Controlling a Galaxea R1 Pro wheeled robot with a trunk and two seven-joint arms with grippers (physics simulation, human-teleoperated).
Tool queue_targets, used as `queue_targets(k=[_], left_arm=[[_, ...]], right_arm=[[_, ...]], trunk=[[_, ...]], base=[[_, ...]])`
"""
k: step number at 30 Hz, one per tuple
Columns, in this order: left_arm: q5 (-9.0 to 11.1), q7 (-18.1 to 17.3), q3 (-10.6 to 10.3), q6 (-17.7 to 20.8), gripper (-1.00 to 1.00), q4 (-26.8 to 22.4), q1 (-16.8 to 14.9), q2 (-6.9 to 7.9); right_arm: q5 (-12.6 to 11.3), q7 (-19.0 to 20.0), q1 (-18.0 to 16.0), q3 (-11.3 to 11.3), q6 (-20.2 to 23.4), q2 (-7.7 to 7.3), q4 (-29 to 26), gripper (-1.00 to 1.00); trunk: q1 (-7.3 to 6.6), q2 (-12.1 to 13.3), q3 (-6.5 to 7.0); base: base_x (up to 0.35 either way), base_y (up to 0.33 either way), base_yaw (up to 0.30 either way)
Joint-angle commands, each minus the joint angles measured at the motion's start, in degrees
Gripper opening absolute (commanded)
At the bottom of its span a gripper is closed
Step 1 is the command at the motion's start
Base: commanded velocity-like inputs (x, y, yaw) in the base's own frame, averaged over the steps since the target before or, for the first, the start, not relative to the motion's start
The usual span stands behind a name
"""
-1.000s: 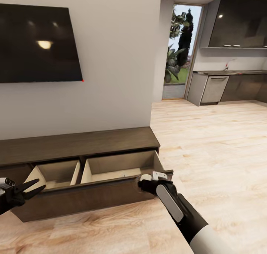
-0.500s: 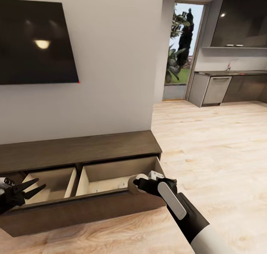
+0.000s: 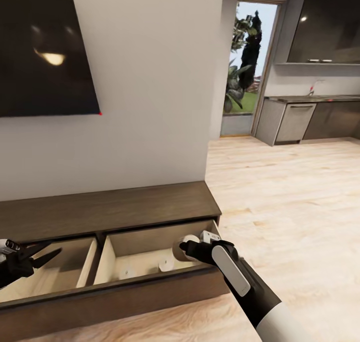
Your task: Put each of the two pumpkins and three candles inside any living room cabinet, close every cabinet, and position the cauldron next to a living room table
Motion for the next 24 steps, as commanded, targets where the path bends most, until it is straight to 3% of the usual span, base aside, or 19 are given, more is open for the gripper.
queue_targets(k=[1,6,13,20,24], left_arm=[[0.10,-0.13,0.00,0.60,1.00,0.00,-0.03,0.01],[0.11,-0.13,0.00,0.61,1.00,0.00,-0.03,-0.04],[0.11,-0.13,-0.02,0.60,1.00,0.00,-0.03,-0.09],[0.13,-0.13,-0.04,0.61,1.00,0.00,-0.03,-0.15],[0.15,-0.13,-0.04,0.60,1.00,0.00,-0.03,-0.15]], right_arm=[[-0.63,-0.65,-0.05,0.08,-0.07,0.00,0.01,-1.00],[-0.46,-1.34,-0.05,0.45,-0.07,0.02,0.32,-1.00],[3.66,-5.57,-0.05,0.56,-0.18,0.18,0.42,-1.00],[4.39,-6.13,-0.05,0.59,-0.60,0.20,2.27,-1.00],[6.04,-6.20,-0.05,0.59,-0.67,0.28,2.86,-1.00]], trunk=[[0.01,-0.02,-0.05],[0.01,-0.02,-0.05],[0.01,-0.02,-0.05],[0.01,-0.02,-0.05],[0.01,-0.02,-0.05]], base=[[0.164,0.000,0.000],[0.144,0.000,0.000],[0.135,0.000,0.000],[0.127,0.000,0.000],[0.061,0.000,0.000]])
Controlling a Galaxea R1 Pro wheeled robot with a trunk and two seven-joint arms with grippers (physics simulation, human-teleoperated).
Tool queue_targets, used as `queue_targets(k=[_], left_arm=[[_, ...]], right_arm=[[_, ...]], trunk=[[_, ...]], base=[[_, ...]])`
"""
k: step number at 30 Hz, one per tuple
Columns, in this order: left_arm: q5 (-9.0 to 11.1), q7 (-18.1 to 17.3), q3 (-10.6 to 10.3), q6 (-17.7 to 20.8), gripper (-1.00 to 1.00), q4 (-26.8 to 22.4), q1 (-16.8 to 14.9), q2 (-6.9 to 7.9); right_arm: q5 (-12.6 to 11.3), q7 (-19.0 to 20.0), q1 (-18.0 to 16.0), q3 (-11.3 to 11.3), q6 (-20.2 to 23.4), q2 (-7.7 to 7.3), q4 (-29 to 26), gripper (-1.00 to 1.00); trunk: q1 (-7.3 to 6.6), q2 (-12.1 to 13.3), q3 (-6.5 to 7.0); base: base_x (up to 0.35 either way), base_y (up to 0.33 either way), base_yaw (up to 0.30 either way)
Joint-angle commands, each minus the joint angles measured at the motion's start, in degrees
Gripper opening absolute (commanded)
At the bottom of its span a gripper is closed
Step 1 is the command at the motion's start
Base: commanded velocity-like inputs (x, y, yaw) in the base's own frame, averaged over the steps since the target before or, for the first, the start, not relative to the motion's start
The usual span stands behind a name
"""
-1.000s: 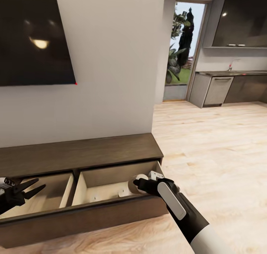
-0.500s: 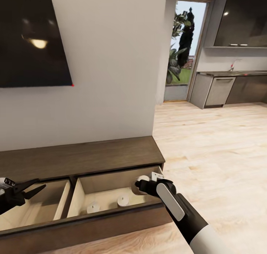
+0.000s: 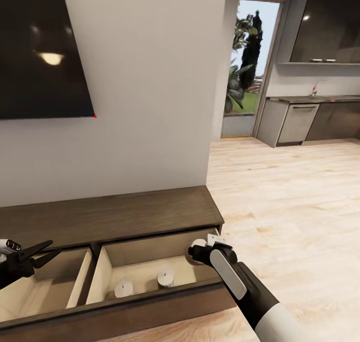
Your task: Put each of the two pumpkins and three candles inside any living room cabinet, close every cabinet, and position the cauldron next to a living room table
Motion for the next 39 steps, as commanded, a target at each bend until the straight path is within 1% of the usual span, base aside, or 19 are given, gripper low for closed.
queue_targets(k=[1,4,10,18,24,39], left_arm=[[0.12,-0.13,-0.02,0.62,1.00,0.00,-0.03,0.00],[0.12,-0.13,-0.05,0.60,1.00,0.00,-0.03,0.00],[0.13,-0.13,-0.06,0.61,1.00,0.00,-0.03,-0.04],[0.08,-0.13,-0.06,0.62,1.00,0.00,-0.03,-0.09],[0.09,-0.13,-0.06,0.59,1.00,0.00,-0.03,-0.09],[0.10,-0.13,-0.06,0.59,1.00,0.00,-0.03,-0.09]], right_arm=[[0.22,-0.62,-0.05,0.10,-0.04,0.05,-0.01,-1.00],[1.68,-0.65,-0.05,0.10,-0.04,0.39,0.76,-1.00],[2.75,-0.56,-0.12,0.16,-0.30,0.67,4.89,-1.00],[2.90,0.05,-0.11,0.17,-0.68,0.77,4.71,-1.00],[2.83,-0.22,-0.12,0.26,-2.31,0.77,3.80,-1.00],[2.82,-0.13,-0.10,0.27,-2.51,0.78,3.66,-1.00]], trunk=[[0.00,-0.03,-0.06],[0.00,-0.03,-0.06],[0.00,-0.03,-0.06],[0.00,-0.03,-0.06],[0.00,-0.03,-0.06],[0.00,-0.03,-0.06]], base=[[0.015,0.000,0.000],[0.007,0.000,0.000],[0.001,0.000,0.000],[0.000,0.000,0.000],[0.000,0.000,0.000],[0.000,0.000,0.000]])
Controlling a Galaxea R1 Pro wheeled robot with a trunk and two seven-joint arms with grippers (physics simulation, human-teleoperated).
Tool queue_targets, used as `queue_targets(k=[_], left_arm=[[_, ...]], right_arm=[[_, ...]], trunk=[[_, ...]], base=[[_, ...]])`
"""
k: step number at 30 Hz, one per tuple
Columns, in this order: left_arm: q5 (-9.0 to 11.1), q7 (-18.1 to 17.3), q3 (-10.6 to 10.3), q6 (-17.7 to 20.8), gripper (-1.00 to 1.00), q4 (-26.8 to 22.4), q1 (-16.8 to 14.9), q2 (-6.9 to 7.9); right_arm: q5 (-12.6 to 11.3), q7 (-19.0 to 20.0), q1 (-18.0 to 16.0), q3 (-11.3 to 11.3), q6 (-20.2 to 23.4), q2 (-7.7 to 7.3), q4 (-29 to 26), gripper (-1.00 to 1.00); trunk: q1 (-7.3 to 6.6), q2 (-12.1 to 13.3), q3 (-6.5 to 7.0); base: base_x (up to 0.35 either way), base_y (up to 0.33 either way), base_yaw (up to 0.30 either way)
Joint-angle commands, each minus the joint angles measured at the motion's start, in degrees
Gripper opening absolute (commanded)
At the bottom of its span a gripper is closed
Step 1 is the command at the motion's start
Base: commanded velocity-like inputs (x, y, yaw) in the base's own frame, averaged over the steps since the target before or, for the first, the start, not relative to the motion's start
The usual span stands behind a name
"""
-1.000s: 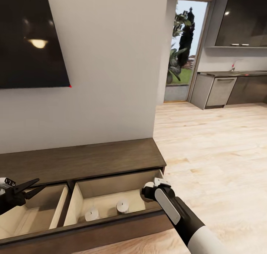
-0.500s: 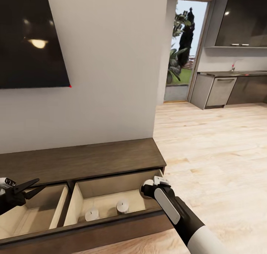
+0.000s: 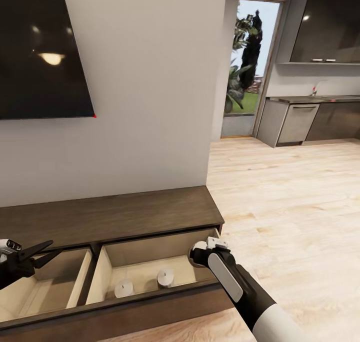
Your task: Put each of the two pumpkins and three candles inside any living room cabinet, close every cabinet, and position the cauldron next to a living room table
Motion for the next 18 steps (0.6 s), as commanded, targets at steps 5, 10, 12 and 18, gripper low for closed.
queue_targets(k=[5,10,12,18], left_arm=[[0.13,-0.12,0.00,0.60,1.00,0.13,-0.03,0.01],[0.06,-0.12,0.00,0.60,1.00,0.13,-0.03,-0.05],[0.05,-0.12,0.00,0.60,1.00,0.11,-0.03,-0.07],[0.04,-0.12,0.00,0.60,1.00,0.09,-0.03,-0.08]], right_arm=[[-0.50,-0.21,-0.07,0.11,0.04,-0.09,-0.07,-1.00],[-0.50,-0.07,-0.03,0.11,0.04,-0.10,-0.07,-1.00],[-0.50,-0.06,-0.04,0.11,0.04,-0.11,-0.07,-1.00],[-0.50,-0.05,-0.07,0.11,0.04,-0.06,-0.07,-1.00]], trunk=[[-0.01,-0.03,-0.06],[-0.01,-0.03,-0.06],[-0.01,-0.03,-0.06],[-0.01,-0.03,-0.06]], base=[[0.024,0.025,0.000],[0.221,0.102,0.000],[0.197,0.020,0.000],[0.040,0.004,0.060]])
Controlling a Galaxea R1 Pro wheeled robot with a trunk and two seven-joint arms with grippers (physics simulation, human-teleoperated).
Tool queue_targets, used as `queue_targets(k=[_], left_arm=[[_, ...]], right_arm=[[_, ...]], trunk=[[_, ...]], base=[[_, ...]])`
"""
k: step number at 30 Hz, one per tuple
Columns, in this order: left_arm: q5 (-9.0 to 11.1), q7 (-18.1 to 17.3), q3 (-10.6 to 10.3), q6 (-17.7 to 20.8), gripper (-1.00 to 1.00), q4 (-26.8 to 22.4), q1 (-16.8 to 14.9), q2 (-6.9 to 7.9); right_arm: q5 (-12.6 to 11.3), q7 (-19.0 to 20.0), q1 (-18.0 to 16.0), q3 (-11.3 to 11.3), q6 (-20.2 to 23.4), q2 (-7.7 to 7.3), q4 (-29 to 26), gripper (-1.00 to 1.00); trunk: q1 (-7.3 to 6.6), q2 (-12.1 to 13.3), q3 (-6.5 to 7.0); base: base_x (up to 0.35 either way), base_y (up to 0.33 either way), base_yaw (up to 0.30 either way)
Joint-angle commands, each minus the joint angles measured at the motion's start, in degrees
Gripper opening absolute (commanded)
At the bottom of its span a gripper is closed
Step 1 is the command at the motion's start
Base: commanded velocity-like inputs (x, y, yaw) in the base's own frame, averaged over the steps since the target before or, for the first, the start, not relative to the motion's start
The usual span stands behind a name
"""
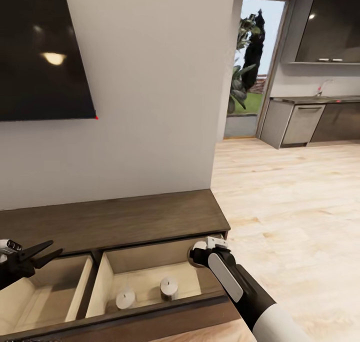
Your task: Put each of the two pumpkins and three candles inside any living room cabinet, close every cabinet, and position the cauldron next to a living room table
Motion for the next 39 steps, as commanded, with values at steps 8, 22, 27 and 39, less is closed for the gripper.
queue_targets(k=[8,22,27,39], left_arm=[[0.09,-0.13,-0.01,0.60,1.00,0.01,-0.04,0.01],[0.01,-0.10,-0.03,0.60,1.00,0.01,-0.04,0.01],[0.08,-0.12,-0.04,0.60,1.00,0.01,-0.04,0.01],[0.09,-0.13,-0.10,0.60,1.00,0.01,-0.04,0.01]], right_arm=[[-0.51,-0.61,-0.03,0.10,0.03,0.02,-0.08,-1.00],[-0.53,-0.46,-0.04,0.10,-0.06,-0.07,-0.08,-1.00],[-0.53,-0.46,-0.04,0.10,-0.05,-0.07,-0.08,-1.00],[-0.53,-0.49,-0.05,0.10,0.00,-0.05,-0.05,-1.00]], trunk=[[-0.01,-0.03,-0.06],[-0.01,-0.03,-0.06],[-0.01,-0.03,-0.06],[-0.01,-0.03,-0.06]], base=[[-0.057,0.000,0.243],[0.034,-0.061,0.036],[0.126,-0.003,0.000],[0.007,0.074,0.180]])
